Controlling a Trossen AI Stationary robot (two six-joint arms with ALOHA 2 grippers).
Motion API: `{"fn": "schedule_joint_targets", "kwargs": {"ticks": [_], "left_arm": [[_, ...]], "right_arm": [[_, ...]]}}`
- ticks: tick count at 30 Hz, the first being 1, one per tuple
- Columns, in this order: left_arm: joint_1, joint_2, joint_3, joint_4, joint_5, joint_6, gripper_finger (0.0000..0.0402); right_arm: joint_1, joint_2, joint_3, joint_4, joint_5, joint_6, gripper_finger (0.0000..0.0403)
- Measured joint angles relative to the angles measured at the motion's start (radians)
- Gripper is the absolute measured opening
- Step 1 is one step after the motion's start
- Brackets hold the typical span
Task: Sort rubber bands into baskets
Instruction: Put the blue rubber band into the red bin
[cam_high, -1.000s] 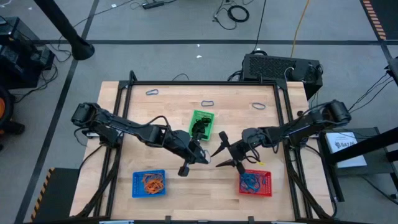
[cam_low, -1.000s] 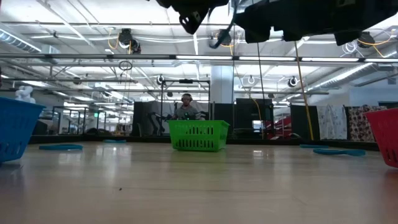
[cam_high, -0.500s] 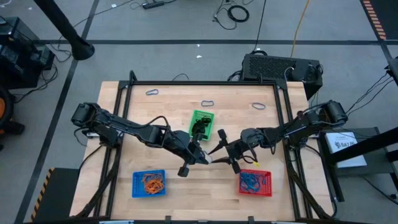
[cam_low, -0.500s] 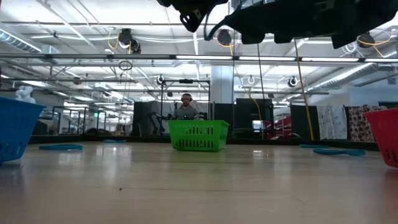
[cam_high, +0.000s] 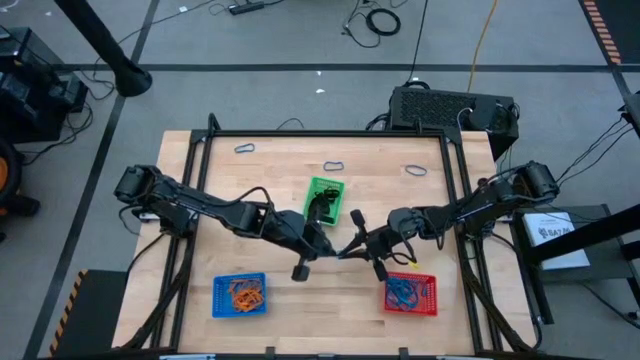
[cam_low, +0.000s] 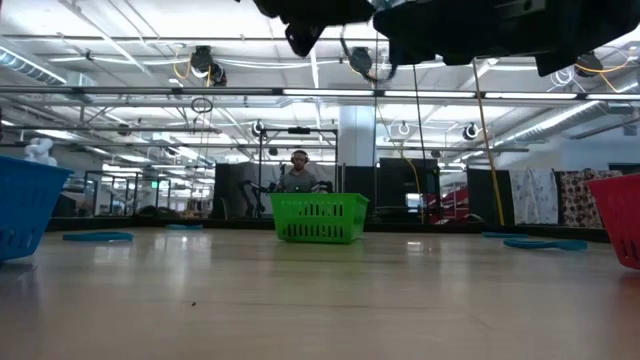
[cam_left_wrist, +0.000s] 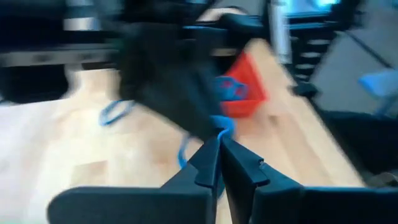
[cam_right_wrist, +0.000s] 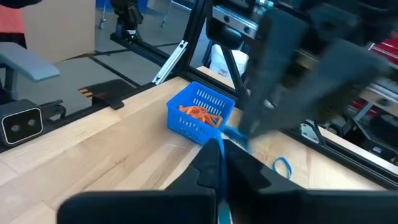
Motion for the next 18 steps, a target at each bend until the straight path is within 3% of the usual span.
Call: {"fn": "schedule_joint_targets", "kwargs": {"ticks": [3, 9, 14, 18], "left_arm": [[0.001, 0.000, 0.000, 0.000, -0.064, -0.005, 0.0039], [0.000, 0.000, 0.000, -0.015, -0.077, 0.034, 0.0108], [0.001, -0.001, 0.000, -0.084, -0.104, 0.032, 0.0180], [0.011, -0.014, 0.000, -0.289, -0.204, -0.005, 0.0199]], "right_arm": [[0.000, 0.000, 0.000, -0.002, 0.012, 0.033, 0.0007], [0.000, -0.043, 0.003, -0.145, 0.079, 0.168, 0.0001], [0.000, -0.145, 0.041, -0.479, 0.135, 0.331, 0.0001], [0.012, -0.221, 0.068, -0.814, 0.092, 0.556, 0.0000]]}}
